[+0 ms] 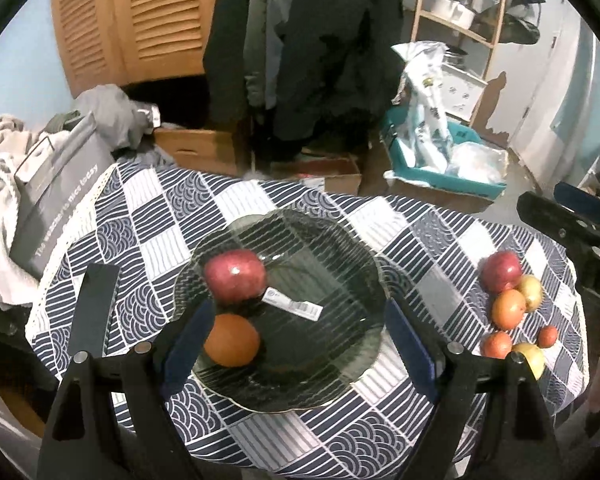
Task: Organize fruits
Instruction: 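Withdraw both tools from the bowl back toward the fruit cluster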
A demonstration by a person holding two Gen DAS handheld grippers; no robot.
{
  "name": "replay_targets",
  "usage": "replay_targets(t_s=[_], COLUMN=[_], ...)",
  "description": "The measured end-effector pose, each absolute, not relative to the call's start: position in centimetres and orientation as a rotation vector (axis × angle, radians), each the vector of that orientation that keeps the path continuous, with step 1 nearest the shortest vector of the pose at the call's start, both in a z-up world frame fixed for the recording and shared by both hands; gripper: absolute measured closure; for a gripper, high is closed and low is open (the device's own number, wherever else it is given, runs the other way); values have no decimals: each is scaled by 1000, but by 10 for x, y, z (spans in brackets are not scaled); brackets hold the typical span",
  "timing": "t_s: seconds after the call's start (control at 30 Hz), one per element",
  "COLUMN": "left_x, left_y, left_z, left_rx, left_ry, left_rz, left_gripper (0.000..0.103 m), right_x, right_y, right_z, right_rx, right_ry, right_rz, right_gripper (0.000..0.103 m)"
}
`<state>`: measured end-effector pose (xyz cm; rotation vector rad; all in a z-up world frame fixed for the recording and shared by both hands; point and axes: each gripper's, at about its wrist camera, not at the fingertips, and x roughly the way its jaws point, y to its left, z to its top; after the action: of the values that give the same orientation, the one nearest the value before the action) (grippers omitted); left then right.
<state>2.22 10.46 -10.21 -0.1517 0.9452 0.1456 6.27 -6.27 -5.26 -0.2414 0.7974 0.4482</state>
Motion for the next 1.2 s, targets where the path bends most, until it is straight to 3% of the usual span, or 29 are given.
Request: replay_targets(t_s=[0.53,1.2], left_x=[31,43], left_y=[40,-56], left_z=[-86,-92], left_rx=[-99,36], left_ry=[938,970], left_rz=[13,-133], left_gripper=[15,15], right_x=[44,29], right_y=[-156,-262], right_z=[-33,-56], right_rx=[-210,-106], right_ry=[766,830], right_rz=[304,154], right_gripper=[22,22])
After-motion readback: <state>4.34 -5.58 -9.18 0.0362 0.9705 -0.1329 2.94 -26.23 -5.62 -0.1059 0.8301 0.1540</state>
